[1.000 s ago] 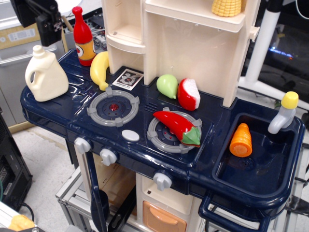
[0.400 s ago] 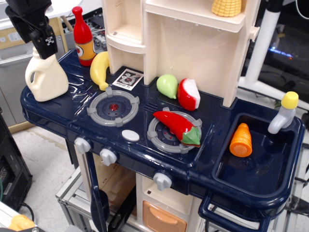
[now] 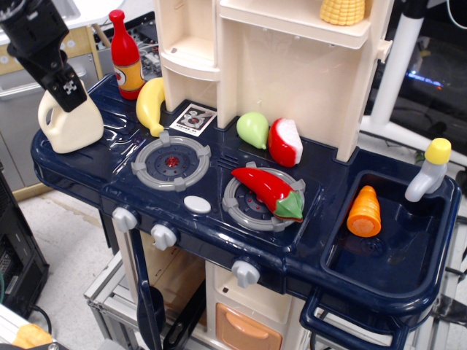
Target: Put detergent in sink
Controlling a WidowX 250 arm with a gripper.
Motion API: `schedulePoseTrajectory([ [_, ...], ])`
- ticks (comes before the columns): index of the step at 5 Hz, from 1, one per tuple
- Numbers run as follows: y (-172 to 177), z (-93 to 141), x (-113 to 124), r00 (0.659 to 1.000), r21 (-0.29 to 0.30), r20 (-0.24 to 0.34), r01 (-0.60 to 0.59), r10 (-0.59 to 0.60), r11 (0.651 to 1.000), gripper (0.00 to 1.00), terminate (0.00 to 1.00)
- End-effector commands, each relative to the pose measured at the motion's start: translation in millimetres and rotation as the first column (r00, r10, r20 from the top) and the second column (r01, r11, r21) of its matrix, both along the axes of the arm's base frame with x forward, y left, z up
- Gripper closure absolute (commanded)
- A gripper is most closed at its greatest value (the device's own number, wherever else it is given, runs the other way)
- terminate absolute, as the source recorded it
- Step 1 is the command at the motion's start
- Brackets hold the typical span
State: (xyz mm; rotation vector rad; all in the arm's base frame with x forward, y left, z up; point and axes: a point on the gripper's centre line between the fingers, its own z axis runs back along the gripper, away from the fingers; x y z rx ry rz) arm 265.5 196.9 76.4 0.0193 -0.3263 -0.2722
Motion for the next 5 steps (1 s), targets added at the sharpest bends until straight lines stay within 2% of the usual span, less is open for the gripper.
schedulePoseTrajectory([
  [1,7,2,2,0.998,-0.018,0.068,-0.013,0.014,1.000,1.00,0.00],
  [2,1,12,4,0.999,-0.030,0.039,-0.030,0.031,0.999,1.00,0.00],
  [3,-36,50,11,0.992,-0.066,-0.019,-0.129,0.128,0.989,1.00,0.00],
  [4,-82,84,7,0.960,-0.081,-0.055,-0.280,0.276,0.957,1.00,0.00],
  [5,-130,98,7,0.904,-0.123,-0.053,-0.428,0.425,0.895,1.00,0.00],
])
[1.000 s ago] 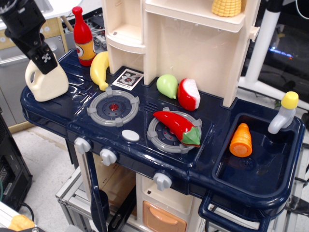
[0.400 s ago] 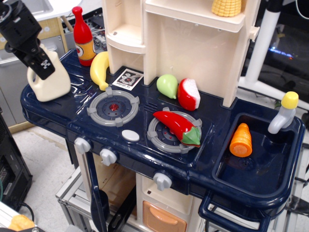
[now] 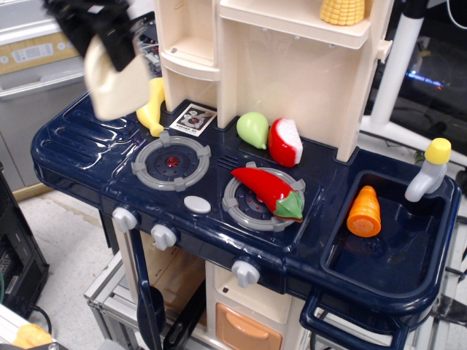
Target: Put detergent in sink
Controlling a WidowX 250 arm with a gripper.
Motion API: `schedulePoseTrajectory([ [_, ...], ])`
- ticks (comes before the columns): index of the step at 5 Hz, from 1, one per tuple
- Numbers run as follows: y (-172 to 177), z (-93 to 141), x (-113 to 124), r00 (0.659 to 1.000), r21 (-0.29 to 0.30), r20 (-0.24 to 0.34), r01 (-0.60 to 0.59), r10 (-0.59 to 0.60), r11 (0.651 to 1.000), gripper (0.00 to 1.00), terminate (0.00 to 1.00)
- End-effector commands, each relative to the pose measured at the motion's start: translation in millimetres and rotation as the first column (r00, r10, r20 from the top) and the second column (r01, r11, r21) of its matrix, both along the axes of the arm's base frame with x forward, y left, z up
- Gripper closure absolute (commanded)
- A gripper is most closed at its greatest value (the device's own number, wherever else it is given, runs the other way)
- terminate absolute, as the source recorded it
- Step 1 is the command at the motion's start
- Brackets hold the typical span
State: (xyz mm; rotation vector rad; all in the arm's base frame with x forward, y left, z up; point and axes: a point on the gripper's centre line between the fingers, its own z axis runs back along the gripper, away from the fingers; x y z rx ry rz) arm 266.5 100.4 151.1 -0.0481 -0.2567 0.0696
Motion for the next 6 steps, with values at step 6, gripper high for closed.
schedulePoseTrajectory([
  [6,-228,-21,33,0.904,-0.130,0.182,-0.368,0.387,0.921,1.00,0.00],
])
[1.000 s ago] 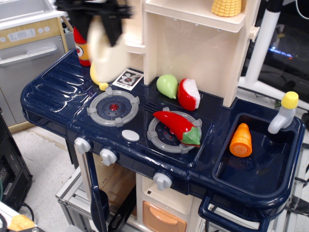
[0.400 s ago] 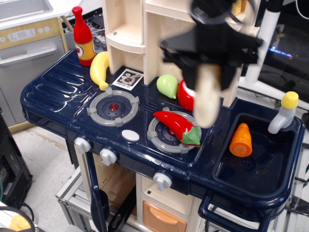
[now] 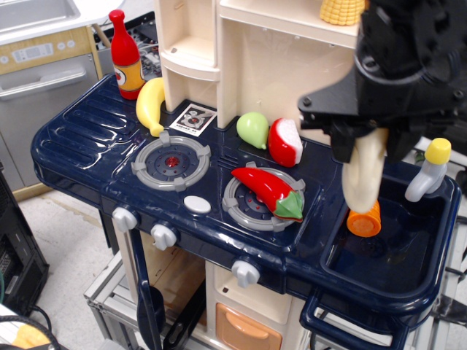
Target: Put detergent in sink
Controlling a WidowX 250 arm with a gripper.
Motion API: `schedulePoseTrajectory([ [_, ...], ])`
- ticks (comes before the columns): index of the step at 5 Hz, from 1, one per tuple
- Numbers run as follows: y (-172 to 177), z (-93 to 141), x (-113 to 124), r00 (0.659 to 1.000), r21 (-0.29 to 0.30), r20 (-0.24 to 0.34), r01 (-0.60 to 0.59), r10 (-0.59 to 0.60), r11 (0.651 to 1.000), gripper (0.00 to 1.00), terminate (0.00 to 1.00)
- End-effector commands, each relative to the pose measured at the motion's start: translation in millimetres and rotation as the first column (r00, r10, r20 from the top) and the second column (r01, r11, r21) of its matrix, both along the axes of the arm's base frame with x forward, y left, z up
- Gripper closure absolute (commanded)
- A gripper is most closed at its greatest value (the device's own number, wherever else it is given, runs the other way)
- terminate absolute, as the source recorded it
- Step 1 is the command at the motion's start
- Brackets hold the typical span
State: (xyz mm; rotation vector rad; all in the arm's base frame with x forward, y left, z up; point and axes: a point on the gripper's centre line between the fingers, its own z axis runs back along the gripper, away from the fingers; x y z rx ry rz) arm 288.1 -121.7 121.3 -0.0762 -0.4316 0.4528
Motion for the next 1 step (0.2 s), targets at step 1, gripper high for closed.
schedulePoseTrajectory([
  [1,-2.6,-3.6,9.3,0.997,-0.023,0.073,-0.002,0.004,1.000,1.00,1.00],
])
